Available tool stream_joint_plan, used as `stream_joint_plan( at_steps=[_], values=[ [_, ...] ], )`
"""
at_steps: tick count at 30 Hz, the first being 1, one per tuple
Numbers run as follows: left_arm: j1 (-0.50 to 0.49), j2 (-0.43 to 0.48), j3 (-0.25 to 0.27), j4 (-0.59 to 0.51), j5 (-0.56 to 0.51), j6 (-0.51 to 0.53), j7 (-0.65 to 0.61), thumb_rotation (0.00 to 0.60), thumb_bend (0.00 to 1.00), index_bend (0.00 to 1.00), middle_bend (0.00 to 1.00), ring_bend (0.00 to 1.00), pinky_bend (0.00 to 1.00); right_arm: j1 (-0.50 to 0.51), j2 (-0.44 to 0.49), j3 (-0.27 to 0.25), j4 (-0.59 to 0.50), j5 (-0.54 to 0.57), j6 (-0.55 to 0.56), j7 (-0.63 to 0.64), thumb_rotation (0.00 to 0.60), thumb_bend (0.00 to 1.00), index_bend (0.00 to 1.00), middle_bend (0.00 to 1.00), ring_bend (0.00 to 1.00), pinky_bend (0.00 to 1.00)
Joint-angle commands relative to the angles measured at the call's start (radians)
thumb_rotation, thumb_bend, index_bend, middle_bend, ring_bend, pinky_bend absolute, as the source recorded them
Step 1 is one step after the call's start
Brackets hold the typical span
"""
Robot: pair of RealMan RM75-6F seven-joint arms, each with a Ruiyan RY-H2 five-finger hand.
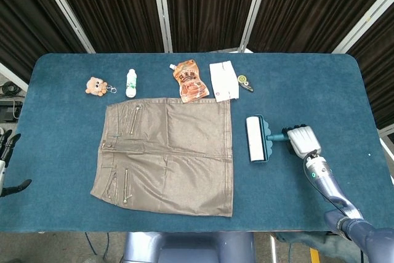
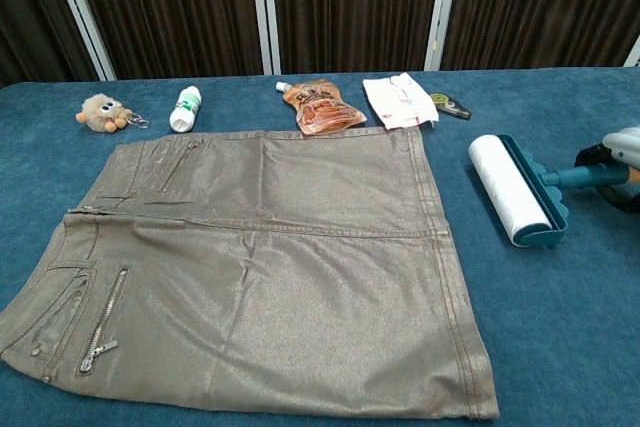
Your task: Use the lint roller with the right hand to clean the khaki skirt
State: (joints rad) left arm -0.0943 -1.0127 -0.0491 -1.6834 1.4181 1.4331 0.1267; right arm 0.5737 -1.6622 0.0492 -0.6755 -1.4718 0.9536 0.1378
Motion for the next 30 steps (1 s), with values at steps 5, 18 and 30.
stream_joint_plan(
  at_steps=[5,18,30],
  values=[
    [0.001,0.009,0.002,-0.007,0.012,0.006,-0.017,0.6,0.0,0.0,0.0,0.0,0.0,0.057,0.131,0.022,-0.238,-0.084,0.132,-0.034,0.6,0.74,0.45,0.52,0.4,0.39],
    [-0.002,0.023,0.003,-0.003,0.018,-0.001,-0.055,0.6,0.0,0.0,0.0,0.0,0.0,0.213,0.237,0.109,-0.777,-0.007,-0.038,-0.56,0.6,0.79,0.45,0.53,0.41,0.4],
    [-0.002,0.032,0.003,0.013,0.018,-0.005,-0.094,0.6,0.0,0.0,0.0,0.0,0.0,0.296,0.061,0.112,-0.843,0.184,-0.113,-0.965,0.6,0.82,0.46,0.54,0.43,0.4]
  ],
)
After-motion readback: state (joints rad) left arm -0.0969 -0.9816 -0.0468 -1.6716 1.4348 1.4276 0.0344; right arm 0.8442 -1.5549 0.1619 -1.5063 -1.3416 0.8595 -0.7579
